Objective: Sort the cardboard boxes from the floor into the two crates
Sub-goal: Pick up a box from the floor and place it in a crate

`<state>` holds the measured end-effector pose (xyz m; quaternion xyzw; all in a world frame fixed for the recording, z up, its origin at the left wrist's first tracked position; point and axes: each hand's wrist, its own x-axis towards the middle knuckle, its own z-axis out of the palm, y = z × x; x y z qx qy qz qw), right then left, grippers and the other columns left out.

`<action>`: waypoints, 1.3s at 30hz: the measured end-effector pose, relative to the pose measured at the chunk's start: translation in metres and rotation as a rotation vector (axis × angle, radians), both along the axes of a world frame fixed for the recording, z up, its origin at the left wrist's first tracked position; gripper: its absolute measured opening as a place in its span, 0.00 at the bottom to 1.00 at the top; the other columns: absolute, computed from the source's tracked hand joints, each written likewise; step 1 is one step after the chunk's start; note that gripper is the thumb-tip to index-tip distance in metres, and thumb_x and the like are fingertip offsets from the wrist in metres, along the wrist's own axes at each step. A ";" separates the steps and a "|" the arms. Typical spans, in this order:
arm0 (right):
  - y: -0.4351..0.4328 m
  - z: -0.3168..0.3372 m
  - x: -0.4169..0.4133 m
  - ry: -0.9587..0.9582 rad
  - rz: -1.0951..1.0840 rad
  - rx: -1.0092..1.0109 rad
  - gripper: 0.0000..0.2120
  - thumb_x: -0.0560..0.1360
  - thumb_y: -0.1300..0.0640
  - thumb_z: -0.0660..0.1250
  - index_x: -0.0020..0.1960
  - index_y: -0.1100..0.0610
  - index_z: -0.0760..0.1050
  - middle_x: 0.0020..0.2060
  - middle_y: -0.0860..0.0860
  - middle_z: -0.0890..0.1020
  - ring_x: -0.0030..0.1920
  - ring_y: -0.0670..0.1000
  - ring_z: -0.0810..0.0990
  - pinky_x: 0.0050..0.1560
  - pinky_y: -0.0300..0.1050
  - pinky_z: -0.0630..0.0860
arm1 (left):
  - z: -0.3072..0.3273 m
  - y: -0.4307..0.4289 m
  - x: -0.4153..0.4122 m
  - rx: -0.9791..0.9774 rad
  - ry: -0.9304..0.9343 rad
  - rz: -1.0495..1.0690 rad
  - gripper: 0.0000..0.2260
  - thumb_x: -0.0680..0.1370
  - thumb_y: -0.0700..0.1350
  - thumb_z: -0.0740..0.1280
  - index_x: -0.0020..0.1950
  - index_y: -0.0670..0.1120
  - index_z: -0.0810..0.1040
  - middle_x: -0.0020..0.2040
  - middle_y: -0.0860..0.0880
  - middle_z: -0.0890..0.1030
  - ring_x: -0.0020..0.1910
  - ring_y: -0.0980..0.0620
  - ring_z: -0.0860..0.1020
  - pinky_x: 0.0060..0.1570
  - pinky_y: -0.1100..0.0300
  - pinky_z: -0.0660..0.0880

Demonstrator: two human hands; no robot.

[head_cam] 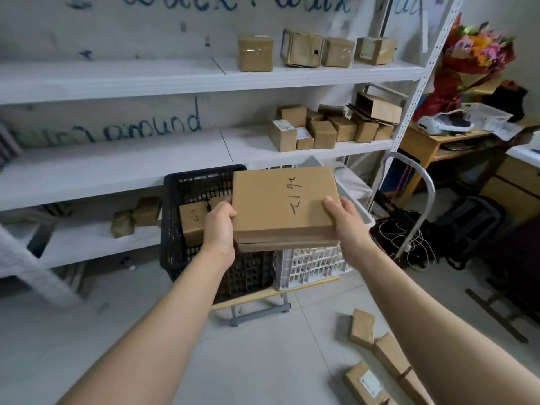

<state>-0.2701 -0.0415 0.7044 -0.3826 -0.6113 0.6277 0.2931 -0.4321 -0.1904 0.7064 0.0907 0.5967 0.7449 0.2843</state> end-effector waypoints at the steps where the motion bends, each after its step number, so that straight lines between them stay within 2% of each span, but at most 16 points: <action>1: -0.002 -0.003 -0.018 0.003 0.035 0.009 0.20 0.78 0.46 0.62 0.67 0.53 0.70 0.53 0.45 0.80 0.50 0.46 0.78 0.45 0.41 0.72 | -0.002 -0.004 -0.016 0.003 0.010 0.010 0.07 0.72 0.38 0.56 0.43 0.45 0.72 0.42 0.46 0.74 0.41 0.49 0.71 0.41 0.55 0.65; 3: -0.003 -0.010 -0.052 0.007 0.112 0.003 0.15 0.78 0.49 0.62 0.63 0.52 0.74 0.50 0.47 0.82 0.50 0.49 0.80 0.45 0.42 0.72 | -0.004 -0.011 -0.045 -0.012 0.038 0.025 0.15 0.71 0.37 0.55 0.51 0.46 0.77 0.46 0.47 0.78 0.45 0.50 0.74 0.43 0.54 0.69; 6: -0.007 -0.019 -0.097 0.009 0.181 -0.038 0.15 0.77 0.56 0.62 0.64 0.52 0.73 0.53 0.50 0.82 0.53 0.52 0.79 0.46 0.44 0.74 | -0.013 -0.022 -0.085 -0.121 0.053 0.086 0.21 0.70 0.34 0.56 0.60 0.48 0.73 0.54 0.46 0.78 0.52 0.48 0.74 0.48 0.53 0.73; 9: -0.010 -0.027 -0.135 -0.019 0.234 -0.034 0.21 0.73 0.63 0.61 0.64 0.50 0.73 0.53 0.50 0.81 0.52 0.53 0.78 0.43 0.45 0.74 | -0.027 -0.030 -0.117 -0.235 0.010 0.152 0.22 0.69 0.32 0.59 0.61 0.48 0.68 0.55 0.44 0.75 0.54 0.45 0.74 0.54 0.47 0.74; 12: -0.008 -0.034 -0.167 -0.044 0.267 -0.041 0.26 0.68 0.65 0.61 0.63 0.46 0.73 0.52 0.50 0.81 0.52 0.54 0.78 0.44 0.50 0.78 | -0.040 -0.032 -0.141 -0.286 -0.034 0.199 0.21 0.69 0.31 0.60 0.61 0.46 0.67 0.53 0.44 0.74 0.53 0.45 0.73 0.51 0.49 0.72; 16: 0.005 -0.044 -0.208 -0.055 0.284 -0.077 0.25 0.62 0.65 0.60 0.52 0.42 0.76 0.42 0.44 0.83 0.46 0.50 0.79 0.35 0.43 0.76 | -0.055 -0.026 -0.168 -0.336 -0.047 0.257 0.19 0.70 0.31 0.60 0.58 0.46 0.66 0.49 0.46 0.74 0.47 0.50 0.73 0.41 0.54 0.70; 19: 0.024 -0.053 -0.237 -0.104 0.321 -0.075 0.29 0.61 0.64 0.60 0.60 0.45 0.75 0.48 0.48 0.81 0.50 0.51 0.77 0.40 0.44 0.73 | -0.063 -0.017 -0.187 -0.332 -0.085 0.287 0.19 0.70 0.33 0.62 0.59 0.46 0.66 0.50 0.46 0.74 0.46 0.50 0.72 0.39 0.54 0.69; 21: 0.038 -0.059 -0.257 -0.148 0.390 -0.057 0.32 0.60 0.62 0.60 0.64 0.46 0.73 0.50 0.49 0.80 0.51 0.52 0.76 0.43 0.45 0.71 | -0.070 -0.009 -0.201 -0.304 -0.130 0.290 0.21 0.71 0.36 0.64 0.61 0.49 0.64 0.53 0.47 0.73 0.50 0.49 0.73 0.48 0.48 0.73; 23: 0.053 -0.063 -0.278 -0.203 0.477 -0.046 0.33 0.60 0.61 0.59 0.65 0.45 0.72 0.52 0.50 0.79 0.53 0.53 0.76 0.46 0.48 0.72 | -0.078 0.000 -0.214 -0.322 -0.149 0.275 0.26 0.72 0.38 0.64 0.66 0.54 0.62 0.54 0.49 0.72 0.54 0.46 0.72 0.56 0.41 0.72; 25: 0.069 -0.068 -0.300 -0.260 0.545 -0.056 0.32 0.62 0.60 0.60 0.65 0.44 0.72 0.53 0.52 0.79 0.54 0.55 0.76 0.49 0.49 0.74 | -0.088 0.009 -0.224 -0.368 -0.176 0.231 0.24 0.73 0.41 0.65 0.66 0.57 0.62 0.57 0.48 0.71 0.56 0.44 0.71 0.57 0.39 0.71; 29: 0.097 -0.084 -0.341 -0.324 0.541 -0.035 0.23 0.71 0.62 0.61 0.64 0.46 0.73 0.54 0.52 0.79 0.50 0.53 0.77 0.39 0.43 0.72 | -0.107 0.026 -0.240 -0.434 -0.341 0.172 0.15 0.76 0.49 0.65 0.61 0.53 0.66 0.55 0.47 0.71 0.48 0.45 0.74 0.44 0.48 0.78; 31: 0.107 -0.097 -0.360 -0.387 0.509 0.047 0.19 0.74 0.57 0.64 0.65 0.48 0.72 0.58 0.54 0.76 0.52 0.54 0.76 0.43 0.44 0.74 | -0.118 0.034 -0.244 -0.462 -0.419 0.191 0.14 0.77 0.51 0.66 0.60 0.51 0.67 0.50 0.47 0.71 0.46 0.46 0.74 0.40 0.51 0.79; 33: 0.111 -0.113 -0.378 -0.476 0.505 0.140 0.19 0.75 0.49 0.66 0.65 0.49 0.71 0.62 0.56 0.72 0.57 0.57 0.74 0.54 0.52 0.76 | -0.133 0.039 -0.246 -0.474 -0.503 0.196 0.13 0.76 0.50 0.67 0.57 0.49 0.70 0.49 0.48 0.72 0.48 0.46 0.75 0.39 0.51 0.80; 35: 0.107 -0.130 -0.391 -0.558 0.521 0.192 0.21 0.74 0.44 0.66 0.65 0.48 0.71 0.66 0.55 0.65 0.64 0.59 0.69 0.63 0.57 0.72 | -0.149 0.041 -0.243 -0.455 -0.621 0.211 0.08 0.75 0.47 0.69 0.51 0.46 0.73 0.50 0.47 0.74 0.50 0.45 0.75 0.40 0.49 0.80; 37: 0.097 -0.146 -0.400 -0.632 0.568 0.216 0.21 0.75 0.43 0.65 0.66 0.45 0.70 0.69 0.55 0.60 0.67 0.62 0.64 0.66 0.58 0.69 | -0.164 0.040 -0.240 -0.450 -0.734 0.235 0.08 0.74 0.43 0.70 0.49 0.47 0.73 0.50 0.45 0.75 0.51 0.44 0.75 0.44 0.43 0.79; 39: 0.086 -0.164 -0.406 -0.687 0.623 0.178 0.22 0.75 0.44 0.65 0.68 0.43 0.68 0.71 0.56 0.57 0.68 0.62 0.64 0.67 0.56 0.69 | -0.179 0.037 -0.239 -0.482 -0.816 0.256 0.11 0.73 0.41 0.71 0.52 0.46 0.72 0.51 0.44 0.73 0.53 0.42 0.74 0.51 0.38 0.76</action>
